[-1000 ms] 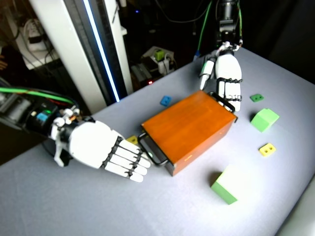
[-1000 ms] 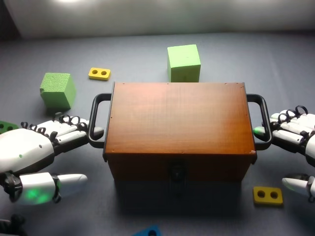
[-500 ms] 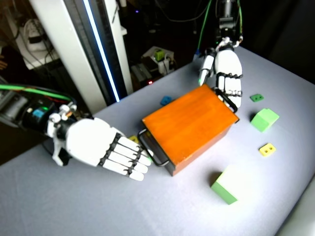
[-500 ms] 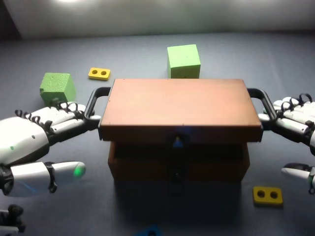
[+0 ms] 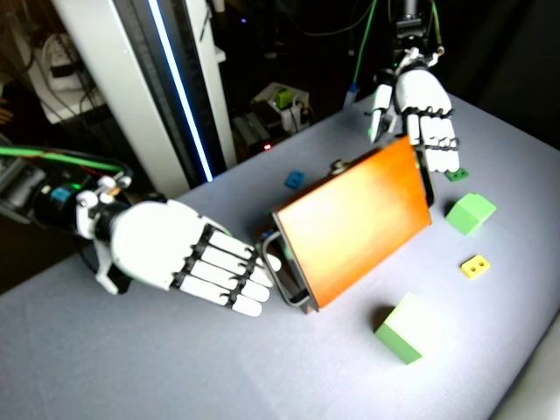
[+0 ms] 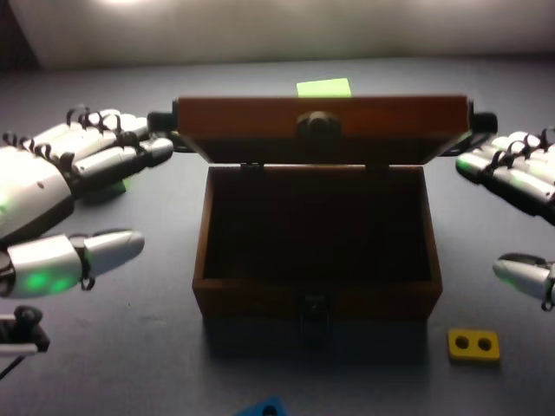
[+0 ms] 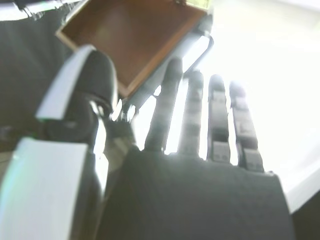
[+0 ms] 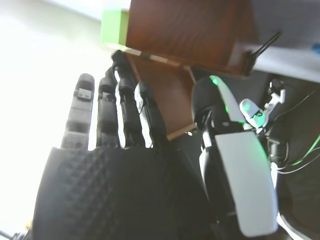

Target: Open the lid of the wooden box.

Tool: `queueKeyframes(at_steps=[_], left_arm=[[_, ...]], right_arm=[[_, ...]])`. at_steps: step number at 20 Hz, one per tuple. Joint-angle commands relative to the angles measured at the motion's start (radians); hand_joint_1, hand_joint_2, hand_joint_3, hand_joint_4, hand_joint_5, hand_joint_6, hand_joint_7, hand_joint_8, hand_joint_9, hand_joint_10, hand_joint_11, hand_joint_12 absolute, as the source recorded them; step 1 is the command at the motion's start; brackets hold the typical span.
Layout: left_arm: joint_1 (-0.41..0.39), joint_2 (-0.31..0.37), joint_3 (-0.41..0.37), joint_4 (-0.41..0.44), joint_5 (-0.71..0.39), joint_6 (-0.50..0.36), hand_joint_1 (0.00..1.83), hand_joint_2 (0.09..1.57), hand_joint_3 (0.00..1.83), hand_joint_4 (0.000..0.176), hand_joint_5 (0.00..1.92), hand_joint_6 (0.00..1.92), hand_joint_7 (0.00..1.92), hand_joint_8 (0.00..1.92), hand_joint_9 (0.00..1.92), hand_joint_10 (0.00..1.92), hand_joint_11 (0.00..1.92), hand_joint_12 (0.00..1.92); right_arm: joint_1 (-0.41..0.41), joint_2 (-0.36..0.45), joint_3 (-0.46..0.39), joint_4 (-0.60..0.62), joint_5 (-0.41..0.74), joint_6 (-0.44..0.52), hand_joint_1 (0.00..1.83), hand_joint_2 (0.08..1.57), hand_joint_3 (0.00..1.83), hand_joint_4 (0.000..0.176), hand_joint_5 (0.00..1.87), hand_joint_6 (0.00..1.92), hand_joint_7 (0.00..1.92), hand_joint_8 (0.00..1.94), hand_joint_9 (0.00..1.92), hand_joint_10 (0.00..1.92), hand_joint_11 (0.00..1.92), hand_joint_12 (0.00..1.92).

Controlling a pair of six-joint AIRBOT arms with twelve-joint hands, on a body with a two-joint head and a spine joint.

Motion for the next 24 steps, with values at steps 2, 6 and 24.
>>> queueKeyframes(at_steps=[2, 6, 24], left_arm=[[-0.03, 0.002, 0.007, 0.01, -0.142, 0.006, 0.18, 1.42, 0.0, 0.0, 0.13, 0.0, 0.02, 0.01, 0.0, 0.0, 0.0, 0.0], [-0.073, -0.017, 0.031, 0.01, -0.132, 0.012, 0.28, 1.4, 0.0, 0.0, 0.15, 0.01, 0.03, 0.0, 0.0, 0.0, 0.0, 0.0], [-0.142, -0.093, 0.107, -0.053, -0.111, 0.009, 0.37, 1.41, 0.0, 0.036, 0.15, 0.01, 0.0, 0.0, 0.0, 0.0, 0.0, 0.0]], right_arm=[[0.011, 0.006, 0.008, 0.006, 0.165, 0.003, 0.32, 1.4, 0.0, 0.0, 0.0, 0.0, 0.0, 0.0, 0.0, 0.0, 0.0, 0.0], [0.017, -0.001, 0.021, 0.035, 0.199, 0.003, 0.48, 1.4, 0.0, 0.0, 0.02, 0.01, 0.0, 0.0, 0.0, 0.0, 0.01, 0.0], [0.099, -0.046, 0.083, 0.071, 0.156, 0.003, 0.7, 1.38, 0.0, 0.0, 0.0, 0.0, 0.0, 0.0, 0.0, 0.0, 0.0, 0.0]])
